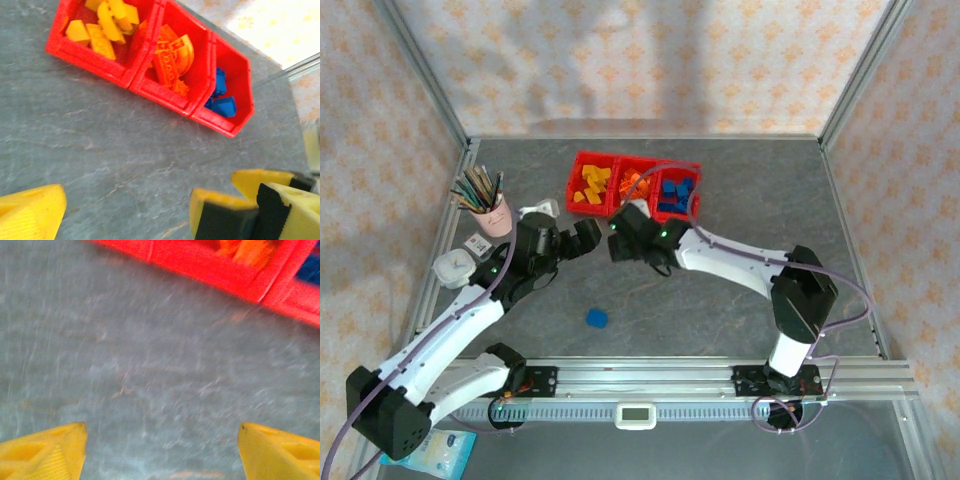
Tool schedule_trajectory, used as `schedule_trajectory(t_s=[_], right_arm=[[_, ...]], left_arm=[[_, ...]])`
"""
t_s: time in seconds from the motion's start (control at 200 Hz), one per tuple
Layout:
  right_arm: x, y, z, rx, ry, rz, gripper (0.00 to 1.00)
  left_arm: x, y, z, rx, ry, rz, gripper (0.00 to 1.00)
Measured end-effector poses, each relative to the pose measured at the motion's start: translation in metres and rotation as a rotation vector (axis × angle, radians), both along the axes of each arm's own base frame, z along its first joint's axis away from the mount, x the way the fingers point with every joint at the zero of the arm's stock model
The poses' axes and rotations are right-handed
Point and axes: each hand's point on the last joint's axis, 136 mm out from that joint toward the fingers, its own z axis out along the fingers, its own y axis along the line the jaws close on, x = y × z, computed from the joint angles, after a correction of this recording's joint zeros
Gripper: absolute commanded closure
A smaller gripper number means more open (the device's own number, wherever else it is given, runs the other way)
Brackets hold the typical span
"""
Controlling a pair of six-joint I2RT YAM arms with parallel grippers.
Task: Sort the legos into containers by color
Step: Pick up the lego from the bottom-center of the table.
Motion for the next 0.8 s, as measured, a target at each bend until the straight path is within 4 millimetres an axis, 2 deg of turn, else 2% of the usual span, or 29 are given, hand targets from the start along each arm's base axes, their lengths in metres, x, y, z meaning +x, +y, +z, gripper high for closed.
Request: schedule_trajectory(t_s=[0.22, 0.425, 0.596, 0.801], right_arm=[[-0.073, 0.042, -0.027, 0.007, 0.048, 0.173, 0.15], [-0.118, 0.076, -0.050, 0.023, 0.070, 0.292, 0.12], [-0.138, 0.086, -0.075, -0.011, 0.096, 0.341, 0.10], [-0.140, 0.082, -0.094, -0.053, 0.108, 0.343, 0.12]], left_arm=[[-0.030, 0.023, -0.016, 0.007, 0.052, 0.061, 0.01], [-0.053, 0.042, -0.025, 0.005, 0.095, 0.129, 0.01], [-0.068, 0.054, -0.027, -0.005, 0.109, 0.177, 0.01], [-0.081, 0.063, -0.040, -0.014, 0.148, 0.218, 0.01]])
